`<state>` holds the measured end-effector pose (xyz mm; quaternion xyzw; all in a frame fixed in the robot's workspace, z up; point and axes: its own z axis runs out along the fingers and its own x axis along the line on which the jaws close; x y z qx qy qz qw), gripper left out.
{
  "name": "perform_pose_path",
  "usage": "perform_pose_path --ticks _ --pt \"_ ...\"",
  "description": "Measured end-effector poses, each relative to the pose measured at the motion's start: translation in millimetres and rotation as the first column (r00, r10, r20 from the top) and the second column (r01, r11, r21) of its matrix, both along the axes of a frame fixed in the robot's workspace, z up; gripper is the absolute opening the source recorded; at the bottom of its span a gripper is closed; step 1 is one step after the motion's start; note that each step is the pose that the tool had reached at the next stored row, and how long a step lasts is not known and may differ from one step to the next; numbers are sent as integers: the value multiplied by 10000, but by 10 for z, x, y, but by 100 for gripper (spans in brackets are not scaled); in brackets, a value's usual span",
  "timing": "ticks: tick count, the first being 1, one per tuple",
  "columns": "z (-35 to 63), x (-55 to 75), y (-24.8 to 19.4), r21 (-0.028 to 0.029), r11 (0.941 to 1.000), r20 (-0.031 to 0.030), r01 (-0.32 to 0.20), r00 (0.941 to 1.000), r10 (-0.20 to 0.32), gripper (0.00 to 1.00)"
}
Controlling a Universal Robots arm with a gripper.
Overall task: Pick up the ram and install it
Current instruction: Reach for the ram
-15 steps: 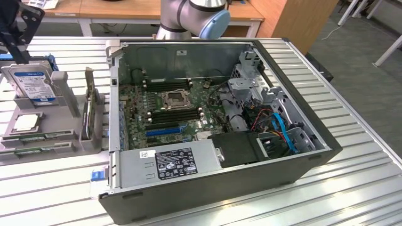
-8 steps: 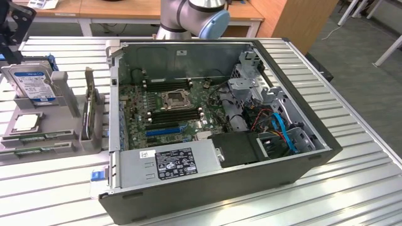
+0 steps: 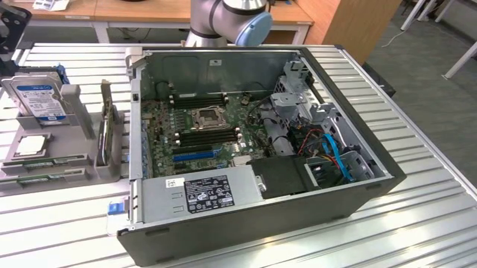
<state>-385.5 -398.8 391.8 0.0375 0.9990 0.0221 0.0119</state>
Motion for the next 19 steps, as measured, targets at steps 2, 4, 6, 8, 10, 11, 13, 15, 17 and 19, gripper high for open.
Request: perform_pose_path --ticks 2,4,6,8,10,11,13,15,17,19 --pt "0 -24 0 0 10000 0 0 10000 0 10" --pt "0 -47 0 0 10000 0 0 10000 0 10" --pt "0 -73 0 -1 10000 0 0 10000 0 10" --pt "0 -95 0 0 10000 0 -1 10000 1 10" --pt "0 -112 0 -1 10000 0 -1 10000 1 10" --pt "0 -113 -1 0 10000 0 -1 10000 1 10" --pt "0 -113 -1 0 10000 0 -2 10000 2 10" --pt "0 -114 0 0 10000 0 -1 10000 1 10" --pt "0 -114 0 0 10000 -1 -1 10000 1 10" --pt "0 -116 -4 0 10000 -1 1 10000 -1 10"
